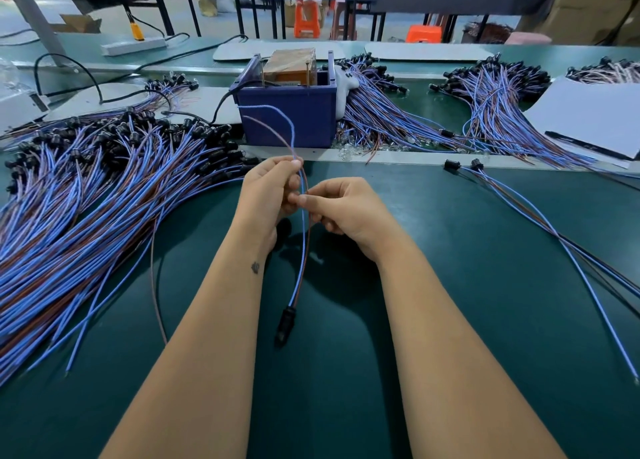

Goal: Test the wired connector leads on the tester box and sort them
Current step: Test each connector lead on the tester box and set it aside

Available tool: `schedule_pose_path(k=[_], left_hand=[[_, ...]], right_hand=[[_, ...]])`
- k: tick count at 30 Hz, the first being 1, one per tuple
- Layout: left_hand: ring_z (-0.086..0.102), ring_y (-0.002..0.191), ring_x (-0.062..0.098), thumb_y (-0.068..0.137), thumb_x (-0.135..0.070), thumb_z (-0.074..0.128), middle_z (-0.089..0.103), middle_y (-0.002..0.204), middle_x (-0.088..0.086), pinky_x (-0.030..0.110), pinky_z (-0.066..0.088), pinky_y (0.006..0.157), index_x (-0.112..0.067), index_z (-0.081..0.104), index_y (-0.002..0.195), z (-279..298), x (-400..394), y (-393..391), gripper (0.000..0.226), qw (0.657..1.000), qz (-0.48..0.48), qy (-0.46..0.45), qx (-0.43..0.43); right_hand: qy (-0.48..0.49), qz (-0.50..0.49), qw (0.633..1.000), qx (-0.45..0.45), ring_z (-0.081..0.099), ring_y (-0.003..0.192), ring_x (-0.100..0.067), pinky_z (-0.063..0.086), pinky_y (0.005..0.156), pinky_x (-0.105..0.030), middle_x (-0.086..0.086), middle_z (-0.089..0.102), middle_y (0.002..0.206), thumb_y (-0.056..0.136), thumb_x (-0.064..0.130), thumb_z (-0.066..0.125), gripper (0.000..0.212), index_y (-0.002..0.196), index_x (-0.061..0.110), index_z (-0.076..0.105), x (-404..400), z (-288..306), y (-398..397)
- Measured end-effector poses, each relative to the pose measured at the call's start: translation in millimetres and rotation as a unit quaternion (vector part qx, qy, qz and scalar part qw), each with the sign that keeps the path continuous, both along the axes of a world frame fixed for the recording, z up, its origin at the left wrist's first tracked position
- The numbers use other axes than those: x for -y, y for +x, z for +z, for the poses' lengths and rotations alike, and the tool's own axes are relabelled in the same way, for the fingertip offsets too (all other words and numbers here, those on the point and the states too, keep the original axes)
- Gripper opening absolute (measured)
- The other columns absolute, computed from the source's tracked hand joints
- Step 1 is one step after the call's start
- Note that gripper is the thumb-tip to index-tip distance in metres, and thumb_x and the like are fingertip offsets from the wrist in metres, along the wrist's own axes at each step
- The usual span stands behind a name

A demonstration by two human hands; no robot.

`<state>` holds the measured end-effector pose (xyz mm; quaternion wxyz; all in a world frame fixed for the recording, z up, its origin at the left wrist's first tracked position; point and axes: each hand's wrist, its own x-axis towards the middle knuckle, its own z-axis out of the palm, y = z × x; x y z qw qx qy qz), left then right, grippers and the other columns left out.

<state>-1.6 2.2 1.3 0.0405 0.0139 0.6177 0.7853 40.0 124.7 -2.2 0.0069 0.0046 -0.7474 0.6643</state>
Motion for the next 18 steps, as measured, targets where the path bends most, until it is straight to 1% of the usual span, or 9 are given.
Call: schedule_pose_path(k=[2,3,5,7,11,14,16,18], left_hand=[[0.026,0.04,0.007,0.094,-0.021,0.058,0.037,0.047,-0.009,0.019,0.023,0.042,-0.013,0.065,0.09,0,-2,1,0.011,0.999,-0.024,-0.034,-0.006],[0.024,0.039,0.007,0.094,-0.023,0.06,0.035,0.045,-0.01,0.019,0.022,0.041,-0.014,0.066,0.089,-1,-2,1,0.012,0.998,-0.033,-0.047,-0.014],[0.029,0.04,0.006,0.093,-0.024,0.064,0.037,0.046,-0.011,0.019,0.027,0.043,-0.016,0.067,0.084,-2,-2,3,0.013,0.996,-0.043,-0.064,-0.032],[0.034,0.041,0.005,0.093,-0.02,0.065,0.041,0.047,-0.011,0.018,0.032,0.044,-0.018,0.066,0.078,-3,-1,4,0.015,0.996,-0.03,-0.066,-0.042],[0.036,0.038,0.006,0.095,-0.014,0.06,0.045,0.046,-0.01,0.015,0.032,0.041,-0.017,0.057,0.075,-3,1,1,0.02,0.998,0.03,-0.027,-0.044],[0.043,0.04,0.006,0.096,-0.01,0.055,0.05,0.049,-0.009,0.015,0.033,0.041,-0.019,0.051,0.076,-1,3,-1,0.023,0.997,0.055,0.039,-0.036],[0.047,0.044,0.007,0.097,-0.008,0.054,0.053,0.053,-0.008,0.016,0.034,0.042,-0.021,0.049,0.079,0,5,-2,0.023,0.993,0.066,0.091,-0.035],[0.052,0.048,0.006,0.096,-0.006,0.055,0.057,0.057,-0.009,0.017,0.036,0.044,-0.023,0.049,0.079,0,9,-3,0.025,0.988,0.085,0.125,-0.036]], right_hand=[[0.007,-0.008,1.0,0.0,0.036,0.039,-0.005,0.029,0.039,-0.014,0.002,0.049,0.051,0.086,0.014,0.072,0.013,0.074,0.013,0.067,0,0,-1],[0.008,-0.008,1.0,0.0,0.034,0.039,-0.005,0.028,0.039,-0.014,0.003,0.047,0.05,0.087,0.014,0.072,0.014,0.074,0.012,0.067,0,0,-1],[0.013,0.011,1.0,0.001,0.033,0.04,-0.005,0.026,0.039,-0.014,0.004,0.043,0.047,0.087,0.015,0.071,0.014,0.075,0.011,0.066,-2,0,-1],[0.026,0.055,0.998,0.007,0.031,0.04,-0.006,0.024,0.039,-0.014,0.005,0.04,0.045,0.086,0.015,0.071,0.014,0.075,0.01,0.065,-5,2,1],[0.047,0.135,0.989,0.045,0.026,0.037,-0.008,0.018,0.036,-0.016,0.004,0.037,0.042,0.085,0.014,0.072,0.016,0.071,0.015,0.064,-11,6,3],[0.056,0.168,0.982,0.063,0.025,0.035,-0.009,0.018,0.035,-0.016,0.002,0.039,0.041,0.085,0.012,0.071,0.011,0.075,0.012,0.065,-14,6,5],[0.045,0.134,0.989,0.052,0.032,0.033,-0.01,0.022,0.033,-0.016,0.001,0.048,0.042,0.089,0.012,0.067,0.01,0.079,0.013,0.065,-12,4,4],[0.019,0.048,0.999,0.016,0.043,0.033,-0.011,0.028,0.032,-0.017,0.0,0.057,0.046,0.093,0.011,0.061,0.013,0.081,0.015,0.061,-8,2,2]])
